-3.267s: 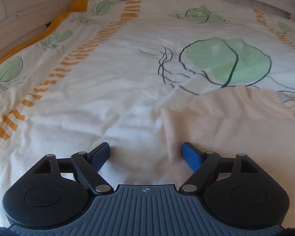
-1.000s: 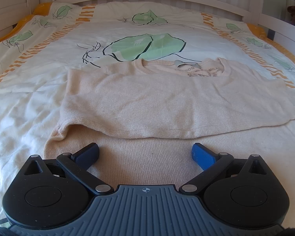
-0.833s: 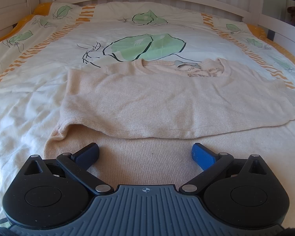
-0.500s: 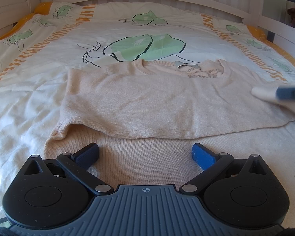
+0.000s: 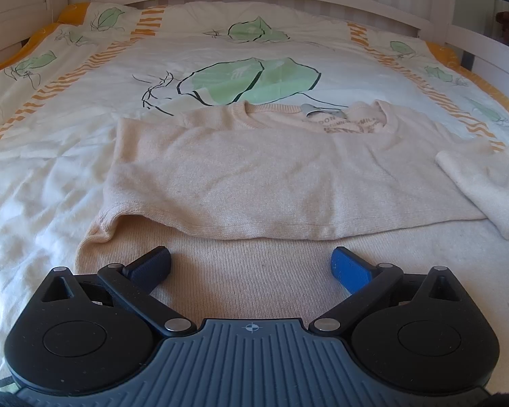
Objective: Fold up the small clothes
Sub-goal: 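Lay the sleeve across the sweater body and open the right gripper, then grasp the sweater side edge with the left gripper and lift it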
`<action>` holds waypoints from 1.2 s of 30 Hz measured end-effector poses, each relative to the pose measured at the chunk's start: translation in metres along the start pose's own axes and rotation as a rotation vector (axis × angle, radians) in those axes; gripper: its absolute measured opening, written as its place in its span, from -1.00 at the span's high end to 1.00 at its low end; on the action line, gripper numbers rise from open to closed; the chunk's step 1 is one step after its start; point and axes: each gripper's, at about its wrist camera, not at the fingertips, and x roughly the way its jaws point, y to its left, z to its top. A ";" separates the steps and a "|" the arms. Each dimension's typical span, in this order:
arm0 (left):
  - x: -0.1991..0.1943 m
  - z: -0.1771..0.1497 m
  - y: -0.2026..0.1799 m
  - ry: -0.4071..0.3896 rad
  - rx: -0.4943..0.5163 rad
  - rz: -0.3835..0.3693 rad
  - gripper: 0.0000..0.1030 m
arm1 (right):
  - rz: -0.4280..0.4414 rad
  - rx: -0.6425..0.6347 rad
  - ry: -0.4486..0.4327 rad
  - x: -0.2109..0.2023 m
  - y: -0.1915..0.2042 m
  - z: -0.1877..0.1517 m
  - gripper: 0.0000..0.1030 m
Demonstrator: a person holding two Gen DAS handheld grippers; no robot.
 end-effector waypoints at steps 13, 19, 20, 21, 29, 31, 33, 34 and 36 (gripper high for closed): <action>-0.037 0.020 0.019 0.022 -0.028 -0.068 -0.96 | 0.205 -0.099 -0.071 0.017 0.035 -0.011 -0.50; -0.041 0.036 0.001 0.011 0.000 -0.167 -0.96 | -0.051 0.021 -0.075 0.003 -0.004 -0.020 -0.51; -0.039 0.038 -0.005 0.013 -0.006 -0.192 -0.96 | -0.101 0.021 -0.077 0.001 -0.009 -0.023 -0.51; -0.036 0.040 -0.010 0.014 -0.013 -0.216 -0.96 | -0.137 0.013 -0.082 0.000 -0.013 -0.026 -0.51; -0.013 0.046 -0.060 0.021 0.041 -0.295 -0.94 | -0.264 -0.035 -0.050 0.009 -0.016 -0.055 -0.78; -0.007 0.044 -0.072 0.029 0.069 -0.310 -0.78 | -0.274 -0.063 -0.067 0.013 -0.014 -0.060 -0.88; 0.000 0.042 -0.082 0.043 0.094 -0.312 -0.72 | -0.276 -0.077 -0.070 0.015 -0.013 -0.062 -0.98; 0.003 0.041 -0.086 0.052 0.103 -0.312 -0.72 | -0.272 -0.074 -0.072 0.015 -0.014 -0.063 -0.99; 0.009 0.039 -0.092 0.064 0.100 -0.318 -0.71 | -0.259 -0.060 -0.077 0.014 -0.017 -0.064 -0.99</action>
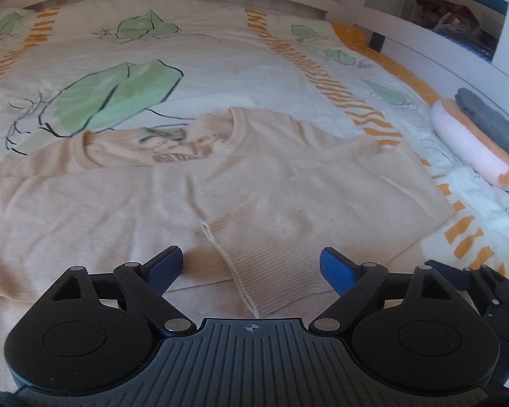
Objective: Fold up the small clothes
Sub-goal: 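Grasp the sweater side edge with the left gripper and lift it, then fold the held side over the body toward the folded side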
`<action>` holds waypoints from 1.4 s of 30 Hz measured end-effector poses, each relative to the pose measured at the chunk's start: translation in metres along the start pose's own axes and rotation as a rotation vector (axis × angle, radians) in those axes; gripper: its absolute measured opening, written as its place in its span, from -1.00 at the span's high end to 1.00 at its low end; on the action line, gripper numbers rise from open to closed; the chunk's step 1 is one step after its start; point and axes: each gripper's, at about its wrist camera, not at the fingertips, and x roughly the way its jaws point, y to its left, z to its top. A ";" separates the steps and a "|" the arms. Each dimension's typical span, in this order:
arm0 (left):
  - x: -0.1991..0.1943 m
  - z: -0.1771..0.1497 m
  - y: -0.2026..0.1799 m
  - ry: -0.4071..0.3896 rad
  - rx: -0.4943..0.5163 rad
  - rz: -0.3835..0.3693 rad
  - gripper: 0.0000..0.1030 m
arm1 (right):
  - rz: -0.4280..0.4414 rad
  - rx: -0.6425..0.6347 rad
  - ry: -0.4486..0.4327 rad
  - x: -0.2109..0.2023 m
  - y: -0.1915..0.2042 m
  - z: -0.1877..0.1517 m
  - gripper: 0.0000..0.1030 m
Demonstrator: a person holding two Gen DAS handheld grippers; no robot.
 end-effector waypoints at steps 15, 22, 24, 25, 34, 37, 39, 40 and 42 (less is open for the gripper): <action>0.013 0.023 -0.010 -0.016 -0.054 -0.038 0.71 | 0.002 0.002 -0.008 0.001 0.001 -0.003 -1.00; -0.032 0.054 -0.041 -0.181 0.103 -0.044 0.90 | 0.002 0.002 -0.008 0.001 0.001 -0.003 -1.00; -0.054 0.068 -0.045 -0.248 0.158 -0.038 0.90 | 0.001 0.002 -0.008 0.001 0.001 -0.003 -1.00; -0.063 0.074 -0.044 -0.273 0.178 -0.030 0.90 | 0.002 0.002 -0.008 0.001 0.001 -0.004 -1.00; -0.065 0.063 0.041 -0.178 0.064 0.154 0.90 | -0.001 -0.001 -0.007 0.000 0.002 -0.004 -1.00; -0.058 0.052 0.067 -0.137 0.028 0.207 0.90 | -0.001 -0.001 -0.007 0.000 0.002 -0.004 -1.00; -0.057 0.047 0.075 -0.132 0.023 0.218 0.90 | -0.001 -0.001 -0.007 0.000 0.002 -0.004 -1.00; -0.058 0.046 0.079 -0.131 0.018 0.222 0.90 | -0.001 -0.001 -0.007 0.000 0.002 -0.004 -1.00; -0.062 0.046 0.085 -0.141 0.006 0.224 0.89 | -0.001 -0.001 -0.007 0.000 0.002 -0.004 -1.00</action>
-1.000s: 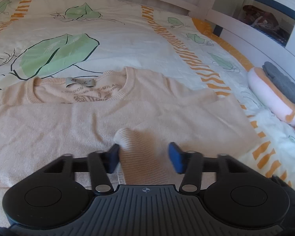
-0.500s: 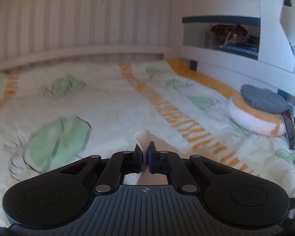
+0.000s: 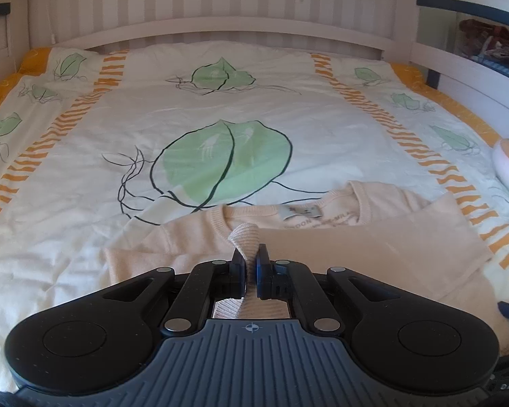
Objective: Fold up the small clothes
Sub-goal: 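Fold the held side over the body toward the folded side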
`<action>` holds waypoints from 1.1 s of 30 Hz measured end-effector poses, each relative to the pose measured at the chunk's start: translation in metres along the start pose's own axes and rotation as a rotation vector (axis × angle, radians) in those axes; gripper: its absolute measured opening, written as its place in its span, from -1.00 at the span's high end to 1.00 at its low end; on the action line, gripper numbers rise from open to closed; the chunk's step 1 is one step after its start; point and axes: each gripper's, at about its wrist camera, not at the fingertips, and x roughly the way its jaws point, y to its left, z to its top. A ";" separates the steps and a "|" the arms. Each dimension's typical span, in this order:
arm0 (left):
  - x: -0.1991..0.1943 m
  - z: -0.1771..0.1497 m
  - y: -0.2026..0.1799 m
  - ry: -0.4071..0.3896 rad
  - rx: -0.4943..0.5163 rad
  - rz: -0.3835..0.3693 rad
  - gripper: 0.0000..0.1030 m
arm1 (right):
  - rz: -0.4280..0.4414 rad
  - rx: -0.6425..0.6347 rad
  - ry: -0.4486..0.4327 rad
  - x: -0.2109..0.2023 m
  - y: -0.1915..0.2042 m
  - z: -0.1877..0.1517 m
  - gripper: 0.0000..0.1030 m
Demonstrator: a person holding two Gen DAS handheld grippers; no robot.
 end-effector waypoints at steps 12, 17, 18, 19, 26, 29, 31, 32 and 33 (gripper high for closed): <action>0.013 -0.011 0.011 0.034 -0.031 0.021 0.89 | 0.000 0.000 0.000 0.000 0.000 0.000 -1.00; 0.012 -0.008 0.024 0.021 -0.078 0.045 0.89 | 0.001 0.001 0.000 0.000 0.000 0.000 -1.00; 0.011 -0.007 0.025 0.023 -0.083 0.041 0.89 | 0.002 0.005 -0.001 -0.001 -0.001 0.001 -0.99; 0.011 -0.006 0.025 0.025 -0.087 0.029 0.89 | 0.000 0.008 -0.001 -0.003 -0.001 0.002 -0.98; 0.002 0.006 0.014 -0.012 -0.054 -0.020 0.89 | -0.079 0.078 -0.053 -0.006 -0.022 0.036 -0.98; 0.000 0.012 0.013 -0.025 -0.060 -0.032 0.89 | -0.124 0.068 -0.003 0.018 -0.031 0.048 -0.98; -0.002 0.013 0.014 -0.031 -0.065 -0.037 0.89 | -0.137 0.083 -0.010 0.023 -0.038 0.053 -0.98; -0.002 0.014 0.015 -0.033 -0.066 -0.041 0.89 | -0.143 0.090 -0.013 0.025 -0.041 0.055 -0.98; -0.003 0.014 0.016 -0.032 -0.067 -0.045 0.89 | -0.153 0.089 -0.008 0.028 -0.043 0.058 -0.98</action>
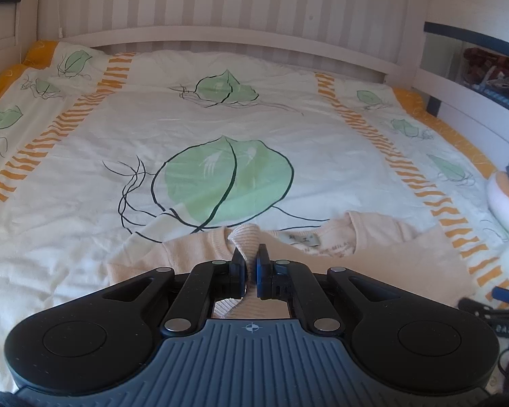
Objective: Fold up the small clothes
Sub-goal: 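Fold the held side over the body toward the folded side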
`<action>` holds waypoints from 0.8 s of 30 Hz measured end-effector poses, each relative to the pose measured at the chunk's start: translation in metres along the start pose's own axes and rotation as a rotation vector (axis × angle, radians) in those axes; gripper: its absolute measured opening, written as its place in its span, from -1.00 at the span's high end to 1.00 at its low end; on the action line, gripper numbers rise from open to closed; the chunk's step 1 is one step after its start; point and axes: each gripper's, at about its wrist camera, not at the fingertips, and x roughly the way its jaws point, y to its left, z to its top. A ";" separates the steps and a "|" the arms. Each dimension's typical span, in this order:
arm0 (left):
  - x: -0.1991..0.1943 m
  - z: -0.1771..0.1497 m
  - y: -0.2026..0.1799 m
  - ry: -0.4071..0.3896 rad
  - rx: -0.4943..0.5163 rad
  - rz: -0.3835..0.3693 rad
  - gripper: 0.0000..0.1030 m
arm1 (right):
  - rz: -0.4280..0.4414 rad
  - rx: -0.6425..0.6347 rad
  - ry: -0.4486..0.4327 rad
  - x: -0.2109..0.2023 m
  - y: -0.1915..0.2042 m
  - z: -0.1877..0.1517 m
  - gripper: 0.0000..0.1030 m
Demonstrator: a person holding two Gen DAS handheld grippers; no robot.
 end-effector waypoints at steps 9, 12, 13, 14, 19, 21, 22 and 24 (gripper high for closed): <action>0.005 -0.001 0.012 0.018 -0.047 -0.002 0.89 | -0.008 -0.126 0.026 -0.003 0.004 -0.010 -0.98; 0.002 0.004 0.014 0.011 -0.072 -0.027 0.89 | -0.008 -0.142 0.035 -0.004 0.005 -0.015 -0.98; 0.000 0.007 0.014 0.005 -0.074 -0.035 0.89 | -0.009 -0.138 0.039 -0.002 0.005 -0.014 -0.98; -0.002 0.010 0.013 -0.001 -0.073 -0.041 0.89 | -0.010 -0.128 0.040 0.000 0.004 -0.012 -0.98; -0.009 0.019 0.008 -0.025 -0.058 -0.056 0.89 | 0.000 -0.059 0.036 0.008 -0.003 -0.002 -0.98; -0.007 0.018 0.009 -0.021 -0.055 -0.051 0.89 | -0.005 -0.040 0.040 0.012 -0.005 -0.001 -0.98; -0.005 0.017 0.010 -0.016 -0.054 -0.044 0.88 | -0.013 -0.038 0.043 0.015 -0.006 0.000 -0.98; -0.001 0.012 0.014 0.001 -0.057 -0.028 0.88 | -0.084 -0.046 0.046 0.019 -0.010 -0.001 -0.98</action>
